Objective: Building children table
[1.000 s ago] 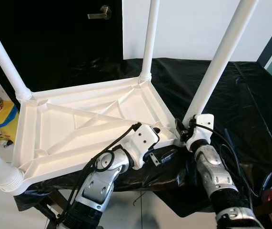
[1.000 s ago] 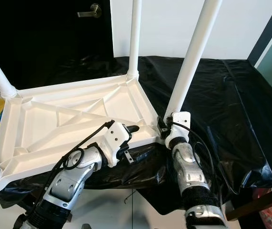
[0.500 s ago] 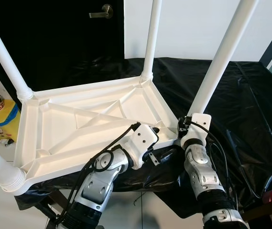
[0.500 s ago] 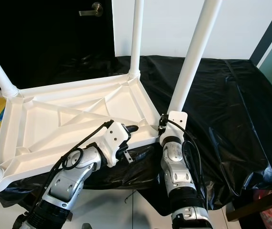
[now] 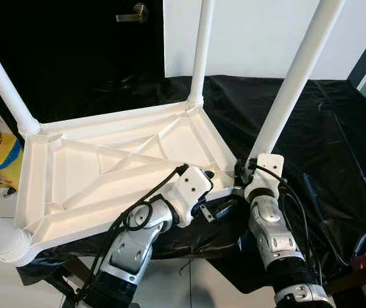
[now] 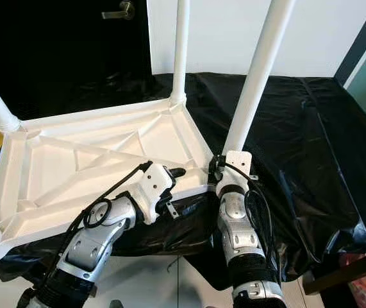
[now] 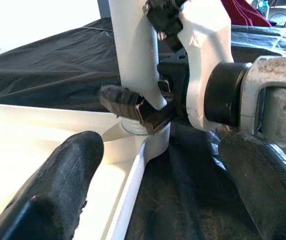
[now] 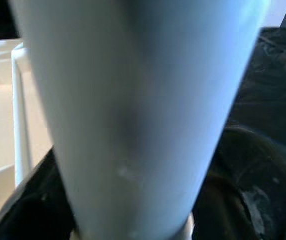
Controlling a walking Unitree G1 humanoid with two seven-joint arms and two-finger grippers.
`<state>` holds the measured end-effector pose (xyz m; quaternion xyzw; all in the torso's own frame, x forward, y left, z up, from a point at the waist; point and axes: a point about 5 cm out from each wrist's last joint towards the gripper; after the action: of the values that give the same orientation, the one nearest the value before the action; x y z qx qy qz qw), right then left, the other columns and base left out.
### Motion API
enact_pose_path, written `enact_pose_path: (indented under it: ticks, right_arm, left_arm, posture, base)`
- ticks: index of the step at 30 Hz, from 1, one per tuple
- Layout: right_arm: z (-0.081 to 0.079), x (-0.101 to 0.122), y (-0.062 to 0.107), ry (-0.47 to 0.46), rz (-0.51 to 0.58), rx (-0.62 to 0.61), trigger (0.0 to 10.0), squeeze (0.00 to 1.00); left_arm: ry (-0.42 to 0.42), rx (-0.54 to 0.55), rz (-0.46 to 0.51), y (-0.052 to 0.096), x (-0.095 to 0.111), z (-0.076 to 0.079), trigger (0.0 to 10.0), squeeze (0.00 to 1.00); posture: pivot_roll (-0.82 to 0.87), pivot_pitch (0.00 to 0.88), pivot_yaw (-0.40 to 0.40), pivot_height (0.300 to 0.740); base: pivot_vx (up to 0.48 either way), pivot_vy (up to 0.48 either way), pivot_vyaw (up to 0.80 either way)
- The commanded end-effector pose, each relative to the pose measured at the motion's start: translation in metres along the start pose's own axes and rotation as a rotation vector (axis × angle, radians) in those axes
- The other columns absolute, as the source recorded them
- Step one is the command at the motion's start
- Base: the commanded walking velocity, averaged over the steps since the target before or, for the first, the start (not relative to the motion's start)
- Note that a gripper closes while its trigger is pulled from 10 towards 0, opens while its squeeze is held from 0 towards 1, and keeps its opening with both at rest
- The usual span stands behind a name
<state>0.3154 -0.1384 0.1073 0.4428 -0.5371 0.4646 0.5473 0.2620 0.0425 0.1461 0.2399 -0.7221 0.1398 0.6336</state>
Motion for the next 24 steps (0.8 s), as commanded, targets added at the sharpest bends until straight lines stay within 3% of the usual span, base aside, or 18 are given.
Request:
enact_pose_path:
  ticks: [1, 3, 4, 5, 17, 24]
  right_arm:
    - [0.003, 0.000, 0.002, -0.007, 0.011, 0.031, 10.0, 1.00]
    - [0.008, 0.001, 0.002, -0.012, 0.024, 0.065, 10.0, 1.00]
    - [0.012, 0.001, 0.004, -0.014, 0.036, 0.111, 10.0, 0.18]
    - [0.017, 0.000, 0.005, -0.019, 0.045, 0.163, 10.0, 0.00]
    - [0.040, -0.011, 0.010, 0.033, 0.065, 0.427, 10.0, 0.00]
    - [0.046, -0.005, -0.003, 0.088, 0.069, 0.611, 10.0, 0.00]
  left_arm:
    - [0.000, 0.055, -0.001, -0.001, 0.000, -0.002, 10.0, 0.00]
    - [0.000, 0.054, -0.002, -0.001, 0.000, -0.001, 10.0, 0.00]
    - [0.000, 0.052, -0.003, -0.001, 0.000, -0.001, 10.0, 0.00]
    - [-0.001, 0.050, -0.005, -0.001, -0.001, -0.001, 10.0, 0.00]
    - [0.045, 0.084, 0.034, 0.001, -0.006, -0.004, 10.0, 0.00]
    - [0.002, 0.062, 0.014, 0.006, -0.017, 0.003, 10.0, 0.00]
  posture:
    - [-0.03, 0.000, -0.061, 0.740]
    - [-0.03, 0.000, -0.061, 0.740]
    - [-0.03, 0.000, -0.060, 0.740]
    - [-0.03, 0.000, -0.061, 0.740]
    - [-0.03, 0.000, -0.056, 0.740]
    - [-0.03, 0.000, -0.059, 0.740]
  base:
    - [0.000, 0.000, 0.00]
    - [0.000, 0.000, 0.00]
    - [0.000, 0.000, 0.00]
    - [0.000, 0.000, 0.00]
    - [0.000, 0.000, 0.00]
    - [0.000, 0.000, 0.00]
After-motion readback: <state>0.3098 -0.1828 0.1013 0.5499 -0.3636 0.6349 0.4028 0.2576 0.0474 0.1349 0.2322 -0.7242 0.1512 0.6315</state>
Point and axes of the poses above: a point about 5 cm out from each wrist's last joint towards the gripper, its own y axis pointing back from the gripper into the wrist, its own x axis along the axis of the wrist's last joint, z = x × y, and after that the axes turned 3 degrees about y, right-handed
